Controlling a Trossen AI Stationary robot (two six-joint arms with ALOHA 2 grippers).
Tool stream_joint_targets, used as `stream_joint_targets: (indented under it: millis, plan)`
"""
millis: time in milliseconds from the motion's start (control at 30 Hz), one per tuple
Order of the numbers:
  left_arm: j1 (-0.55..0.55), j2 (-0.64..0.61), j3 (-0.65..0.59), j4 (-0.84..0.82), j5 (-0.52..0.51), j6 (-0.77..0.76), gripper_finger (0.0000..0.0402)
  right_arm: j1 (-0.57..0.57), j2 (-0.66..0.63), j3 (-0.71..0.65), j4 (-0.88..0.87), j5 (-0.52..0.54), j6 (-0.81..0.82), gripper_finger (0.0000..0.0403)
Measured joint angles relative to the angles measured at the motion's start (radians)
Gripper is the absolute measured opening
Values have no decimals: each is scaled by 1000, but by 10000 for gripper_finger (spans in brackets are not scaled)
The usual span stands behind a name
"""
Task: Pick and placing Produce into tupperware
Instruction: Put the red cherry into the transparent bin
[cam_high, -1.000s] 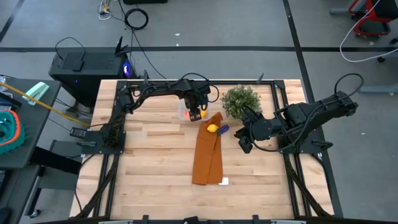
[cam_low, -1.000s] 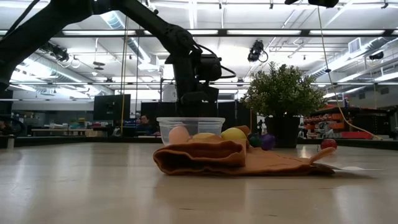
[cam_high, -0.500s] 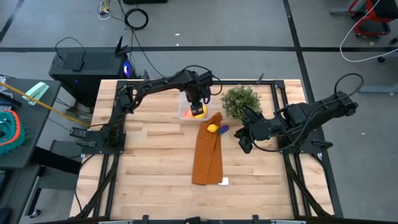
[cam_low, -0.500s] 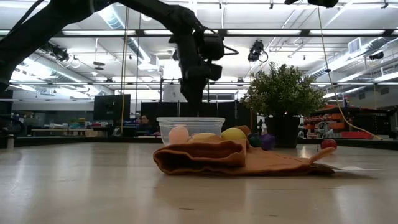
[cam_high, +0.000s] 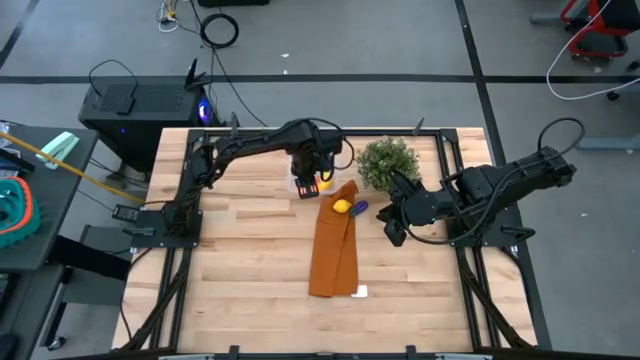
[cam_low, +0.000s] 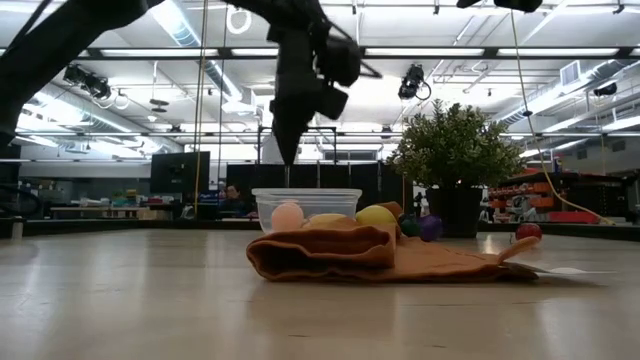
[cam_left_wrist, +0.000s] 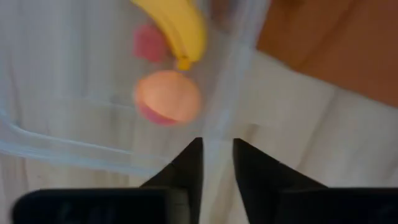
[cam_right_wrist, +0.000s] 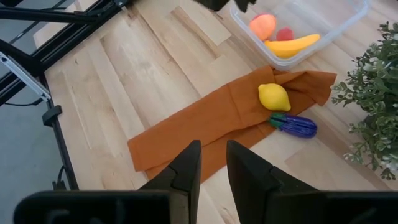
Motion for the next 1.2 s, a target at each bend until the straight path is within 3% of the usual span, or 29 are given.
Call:
stream_joint_targets:
  millis: [200,400,667,800,933,1200]
  plan:
    - [-93,-53,0,-19,8,-59,9,21,0,0,-12,-5,2,83]
    - [-227,-103,0,94,48,-157,13,69,0,0,-75,-9,34,83]
    - [-398,-107,-26,298,93,-134,10,113,0,0,-99,-1,65,83]
    - [-426,-123,-175,518,87,-197,6,120,0,0,-99,5,89,83]
    - [-444,-191,-403,769,41,-298,5,137,0,0,-100,14,100,83]
    - [-432,-430,-857,1098,0,-426,4,164,0,0,-102,41,134,83]
